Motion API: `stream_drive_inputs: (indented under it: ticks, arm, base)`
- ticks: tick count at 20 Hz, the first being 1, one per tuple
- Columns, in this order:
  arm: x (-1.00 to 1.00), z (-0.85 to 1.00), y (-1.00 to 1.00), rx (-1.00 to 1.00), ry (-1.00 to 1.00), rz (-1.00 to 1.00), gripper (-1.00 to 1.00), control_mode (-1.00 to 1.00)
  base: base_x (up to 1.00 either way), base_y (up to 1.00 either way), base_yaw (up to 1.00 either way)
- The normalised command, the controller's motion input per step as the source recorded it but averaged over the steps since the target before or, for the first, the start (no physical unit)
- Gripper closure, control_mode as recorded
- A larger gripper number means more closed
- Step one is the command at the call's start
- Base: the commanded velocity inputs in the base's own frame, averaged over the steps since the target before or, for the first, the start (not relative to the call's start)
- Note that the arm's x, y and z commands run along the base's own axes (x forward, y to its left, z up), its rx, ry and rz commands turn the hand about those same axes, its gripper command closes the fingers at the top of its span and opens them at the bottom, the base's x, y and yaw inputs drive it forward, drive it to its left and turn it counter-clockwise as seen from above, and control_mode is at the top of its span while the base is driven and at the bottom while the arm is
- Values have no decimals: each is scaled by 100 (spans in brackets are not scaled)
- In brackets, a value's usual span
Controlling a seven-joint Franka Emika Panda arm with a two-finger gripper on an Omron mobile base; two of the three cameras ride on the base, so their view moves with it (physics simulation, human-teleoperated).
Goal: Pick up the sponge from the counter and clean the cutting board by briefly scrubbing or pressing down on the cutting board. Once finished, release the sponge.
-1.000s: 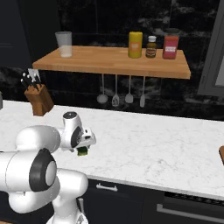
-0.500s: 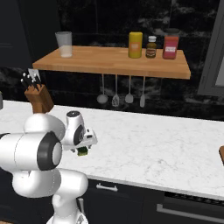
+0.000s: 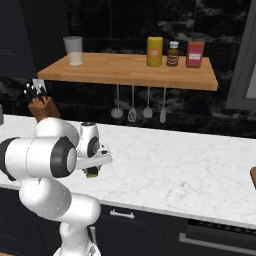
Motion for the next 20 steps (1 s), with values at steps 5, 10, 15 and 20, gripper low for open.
stream_drive_inputs:
  ticks: [5,10,15,20]
  arm:
    - [-32,-4,-2,-3,-12,-3,100,-100]
    - [-51,26,-18,0,-18,0,100,-100]
    - [-20,83,-28,11,-5,0,100,-100]
    - [0,100,-3,6,1,0,100,-100]
  base:
    - [0,0,0]
    - [0,0,0]
    - [0,0,0]
    - [0,0,0]
